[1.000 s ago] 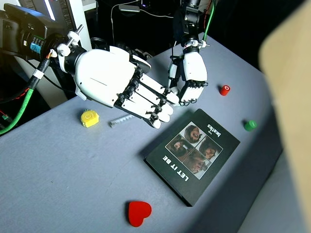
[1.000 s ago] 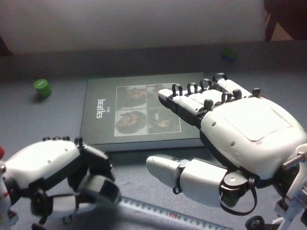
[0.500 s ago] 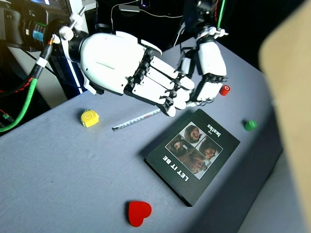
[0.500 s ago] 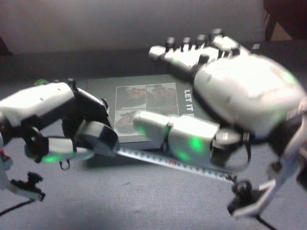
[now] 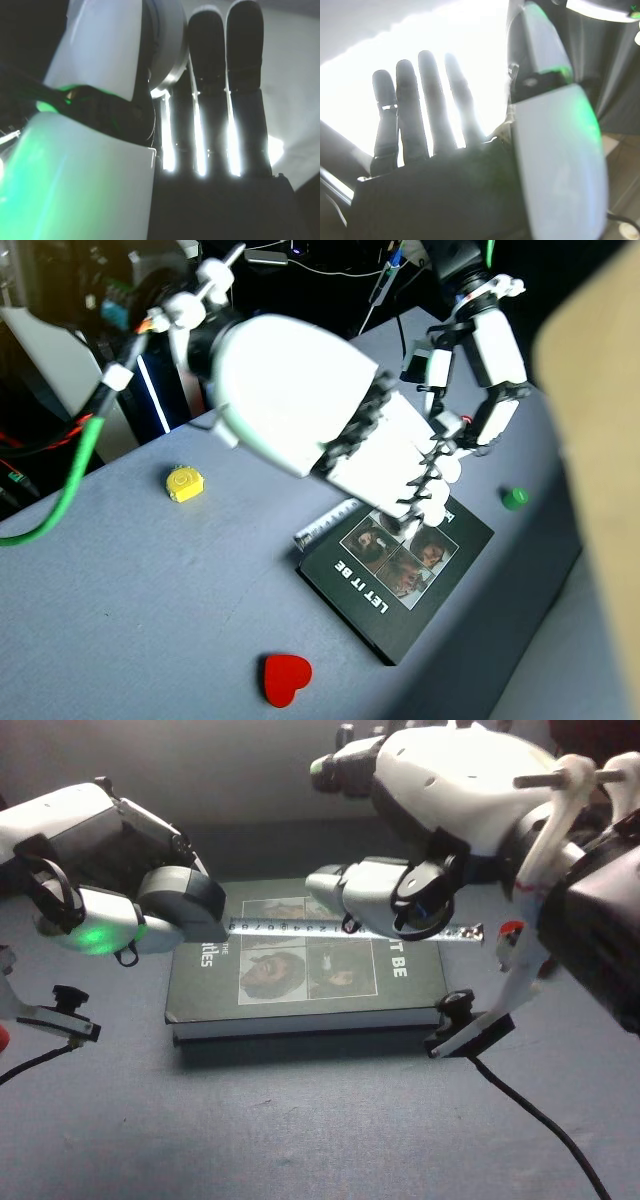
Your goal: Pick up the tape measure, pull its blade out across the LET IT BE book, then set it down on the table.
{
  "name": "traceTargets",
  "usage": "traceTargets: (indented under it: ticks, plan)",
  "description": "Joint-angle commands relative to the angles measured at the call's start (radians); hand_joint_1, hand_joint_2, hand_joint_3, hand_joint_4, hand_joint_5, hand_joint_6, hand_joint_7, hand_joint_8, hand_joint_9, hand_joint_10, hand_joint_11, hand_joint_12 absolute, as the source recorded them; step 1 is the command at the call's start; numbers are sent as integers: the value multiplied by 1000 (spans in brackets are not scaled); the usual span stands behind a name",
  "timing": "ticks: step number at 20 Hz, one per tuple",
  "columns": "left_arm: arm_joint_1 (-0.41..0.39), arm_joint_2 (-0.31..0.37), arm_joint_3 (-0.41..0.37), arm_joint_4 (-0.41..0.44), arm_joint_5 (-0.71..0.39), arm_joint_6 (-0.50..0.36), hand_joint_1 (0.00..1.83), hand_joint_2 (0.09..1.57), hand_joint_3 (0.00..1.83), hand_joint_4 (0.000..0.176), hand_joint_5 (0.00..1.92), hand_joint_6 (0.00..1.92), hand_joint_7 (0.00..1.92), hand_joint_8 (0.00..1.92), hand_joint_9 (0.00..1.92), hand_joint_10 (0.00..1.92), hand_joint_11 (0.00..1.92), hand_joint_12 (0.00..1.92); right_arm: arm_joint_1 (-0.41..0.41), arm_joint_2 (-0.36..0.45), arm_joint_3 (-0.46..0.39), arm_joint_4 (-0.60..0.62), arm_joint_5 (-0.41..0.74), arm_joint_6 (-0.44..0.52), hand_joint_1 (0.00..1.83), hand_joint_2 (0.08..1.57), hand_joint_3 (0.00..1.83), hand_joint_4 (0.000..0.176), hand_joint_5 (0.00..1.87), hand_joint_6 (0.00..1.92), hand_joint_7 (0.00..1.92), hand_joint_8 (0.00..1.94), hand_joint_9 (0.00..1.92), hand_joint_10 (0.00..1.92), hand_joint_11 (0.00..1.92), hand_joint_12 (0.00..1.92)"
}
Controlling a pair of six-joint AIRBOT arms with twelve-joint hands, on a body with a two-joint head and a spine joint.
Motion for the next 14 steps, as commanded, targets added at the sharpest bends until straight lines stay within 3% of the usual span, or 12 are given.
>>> traceTargets:
  ticks: [1,2,3,7,14]
  plan:
    - [-18,8,3,-14,-79,16,1375,1116,0,0,911,998,937,943,971,1191,852,1077,2,3,10,-72,31,5,858,1157,3,0,478,8,615,32,547,59,137,1205]
    - [-25,18,-6,-100,-73,87,1375,1116,0,0,912,997,937,942,969,1195,852,1078,-3,-14,33,-72,28,6,872,1160,3,0,503,15,638,36,577,68,168,1216]
    - [-28,22,-7,-119,-67,102,1375,1116,0,0,912,997,936,942,969,1195,852,1078,-3,-24,48,-73,27,5,885,1163,3,0,512,14,652,34,594,71,178,1218]
    - [-27,36,1,-120,-26,111,1374,1116,0,0,915,996,935,946,968,1193,857,1082,-2,-63,101,-89,23,-7,916,1174,1,0,611,29,684,20,619,61,184,1200]
    - [-43,33,44,-120,19,96,1374,1116,0,0,917,998,936,942,963,1199,851,1083,-56,-78,89,-105,49,-16,943,1182,2,0,683,41,726,27,676,77,234,1216]
